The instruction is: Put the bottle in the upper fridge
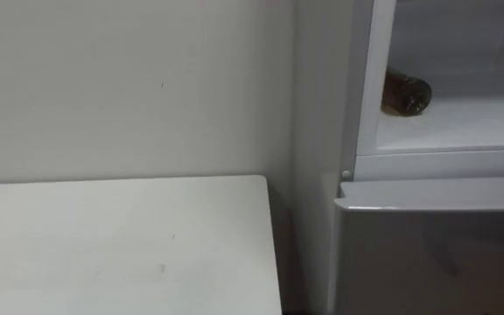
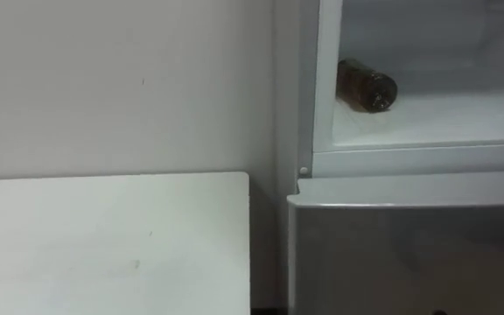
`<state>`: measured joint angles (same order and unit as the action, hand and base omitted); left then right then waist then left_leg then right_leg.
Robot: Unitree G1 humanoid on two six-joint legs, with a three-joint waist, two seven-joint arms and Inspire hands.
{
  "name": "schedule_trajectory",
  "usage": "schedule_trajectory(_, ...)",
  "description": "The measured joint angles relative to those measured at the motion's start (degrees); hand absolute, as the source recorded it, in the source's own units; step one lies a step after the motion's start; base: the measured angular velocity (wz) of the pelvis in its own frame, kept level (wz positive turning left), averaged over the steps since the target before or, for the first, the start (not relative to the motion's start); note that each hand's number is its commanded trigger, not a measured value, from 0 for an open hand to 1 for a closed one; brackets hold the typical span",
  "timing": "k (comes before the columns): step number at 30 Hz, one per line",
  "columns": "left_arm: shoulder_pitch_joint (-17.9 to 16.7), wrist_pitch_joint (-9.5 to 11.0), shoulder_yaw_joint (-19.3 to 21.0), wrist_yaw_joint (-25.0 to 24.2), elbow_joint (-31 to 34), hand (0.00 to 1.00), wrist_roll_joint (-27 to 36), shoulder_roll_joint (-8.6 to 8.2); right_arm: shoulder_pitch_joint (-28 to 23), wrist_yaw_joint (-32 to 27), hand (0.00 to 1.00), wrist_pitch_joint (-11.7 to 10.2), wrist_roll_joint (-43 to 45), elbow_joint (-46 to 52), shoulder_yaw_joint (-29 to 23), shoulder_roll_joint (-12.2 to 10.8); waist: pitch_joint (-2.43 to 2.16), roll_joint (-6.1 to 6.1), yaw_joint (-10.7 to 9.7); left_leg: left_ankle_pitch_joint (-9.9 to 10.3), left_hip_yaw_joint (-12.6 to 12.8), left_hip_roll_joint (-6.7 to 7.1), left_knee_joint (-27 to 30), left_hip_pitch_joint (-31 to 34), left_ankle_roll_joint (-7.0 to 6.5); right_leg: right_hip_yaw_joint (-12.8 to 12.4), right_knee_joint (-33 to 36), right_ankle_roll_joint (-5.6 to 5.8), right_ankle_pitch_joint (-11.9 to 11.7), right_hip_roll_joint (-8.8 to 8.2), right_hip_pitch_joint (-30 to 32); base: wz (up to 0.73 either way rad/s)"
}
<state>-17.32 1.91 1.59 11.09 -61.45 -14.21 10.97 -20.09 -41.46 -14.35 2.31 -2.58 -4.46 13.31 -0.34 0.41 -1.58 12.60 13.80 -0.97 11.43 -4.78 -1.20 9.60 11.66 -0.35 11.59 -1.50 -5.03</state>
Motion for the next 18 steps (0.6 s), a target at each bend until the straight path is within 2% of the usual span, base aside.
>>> schedule_trajectory(5, 0.0, 0.2, -1.0, 1.2, 0.1, 0.0, 0.0, -0.06, -0.3, -1.1, 0.0, 0.0, -4.4, -11.8, 1.2, -0.3, 0.09, -0.27, -0.1, 0.0, -0.2, 0.14, -0.1, 0.1, -0.03, 0.3, -0.1, 0.03, 0.0, -0.17, -0.2, 0.01)
schedule_trajectory(10, -1.0, 0.1, -1.2, 1.2, 1.9, 0.0, 0.1, -0.06, -1.0, -2.6, 0.0, 0.2, -4.5, -20.0, 1.2, -0.5, 0.08, 0.07, -0.4, 0.2, -0.2, 0.18, -0.1, 0.1, -0.06, 0.2, -1.1, 0.15, 0.0, -0.1, -0.3, 0.0)
schedule_trajectory(13, -1.0, 0.0, -1.3, 1.2, 1.7, 0.0, 0.0, -0.31, -0.1, -2.9, 0.0, 0.1, -6.7, -29.7, 1.7, -0.6, 0.15, -0.09, -0.1, 0.3, -0.4, 0.26, -0.3, -0.7, -0.01, 0.0, -1.1, 0.26, 0.1, -0.09, -1.0, 0.0)
schedule_trajectory(18, -1.3, -0.4, -1.7, 1.1, 1.7, 0.0, 0.0, -1.08, 1.8, -2.6, 0.0, 1.2, -13.5, -40.2, 1.7, -2.3, 0.16, -0.02, -0.4, 0.4, -0.4, 0.42, -0.6, -1.0, -0.04, 0.1, -1.2, 0.42, 0.3, -0.2, -1.5, 0.01)
